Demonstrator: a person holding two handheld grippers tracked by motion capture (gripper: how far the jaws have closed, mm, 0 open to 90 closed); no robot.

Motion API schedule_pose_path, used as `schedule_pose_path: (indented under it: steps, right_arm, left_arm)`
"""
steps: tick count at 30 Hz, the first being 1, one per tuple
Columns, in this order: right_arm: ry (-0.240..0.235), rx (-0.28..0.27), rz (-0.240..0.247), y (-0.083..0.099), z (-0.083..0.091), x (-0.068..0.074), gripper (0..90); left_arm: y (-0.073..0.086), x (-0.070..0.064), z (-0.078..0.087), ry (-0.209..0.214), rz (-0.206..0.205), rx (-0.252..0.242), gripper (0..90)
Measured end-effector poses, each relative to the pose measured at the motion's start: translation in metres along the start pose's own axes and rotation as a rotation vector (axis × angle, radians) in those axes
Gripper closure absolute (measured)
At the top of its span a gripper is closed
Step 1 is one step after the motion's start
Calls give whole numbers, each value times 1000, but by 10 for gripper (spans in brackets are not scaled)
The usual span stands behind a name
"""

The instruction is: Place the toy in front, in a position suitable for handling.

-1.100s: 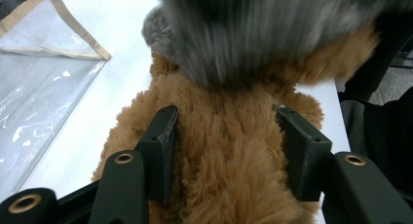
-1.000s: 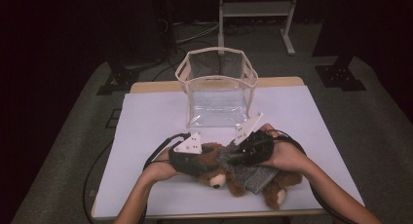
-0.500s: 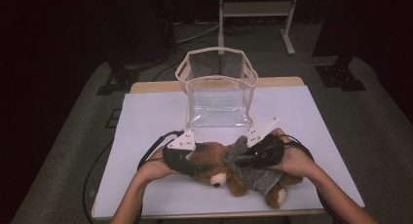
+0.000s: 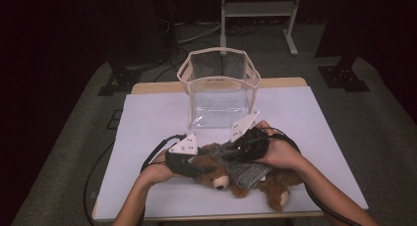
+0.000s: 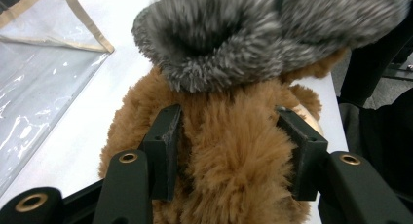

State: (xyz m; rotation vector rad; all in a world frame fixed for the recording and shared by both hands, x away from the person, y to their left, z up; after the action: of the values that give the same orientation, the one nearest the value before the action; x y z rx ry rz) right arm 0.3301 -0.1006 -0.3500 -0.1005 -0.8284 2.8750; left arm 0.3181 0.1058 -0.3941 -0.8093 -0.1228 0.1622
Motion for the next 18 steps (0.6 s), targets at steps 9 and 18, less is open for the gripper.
schedule_pose_path:
  steps: [9,18]
  right_arm:
    - [-12,-16,-49,30,-1,-4,779]
    - [2,-20,-4,0,7,-1,776]
  left_arm:
    - [3,7,10,-25,66,31,301]
    - [8,7,5,-6,35,-8,503]
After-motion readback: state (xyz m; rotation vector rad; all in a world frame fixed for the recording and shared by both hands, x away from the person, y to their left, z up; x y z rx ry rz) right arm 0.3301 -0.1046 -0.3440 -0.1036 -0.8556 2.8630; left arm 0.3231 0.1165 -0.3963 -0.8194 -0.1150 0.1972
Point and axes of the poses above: each handheld gripper's, and its own axes: z roughly backward along the jaws, y roughly out of its underside, x roughly to its left, the point moved 2 cm from there along -z, roughly forward along the jaws, and after that the axes turned 8 degrees about x, right-handed, at the moved point
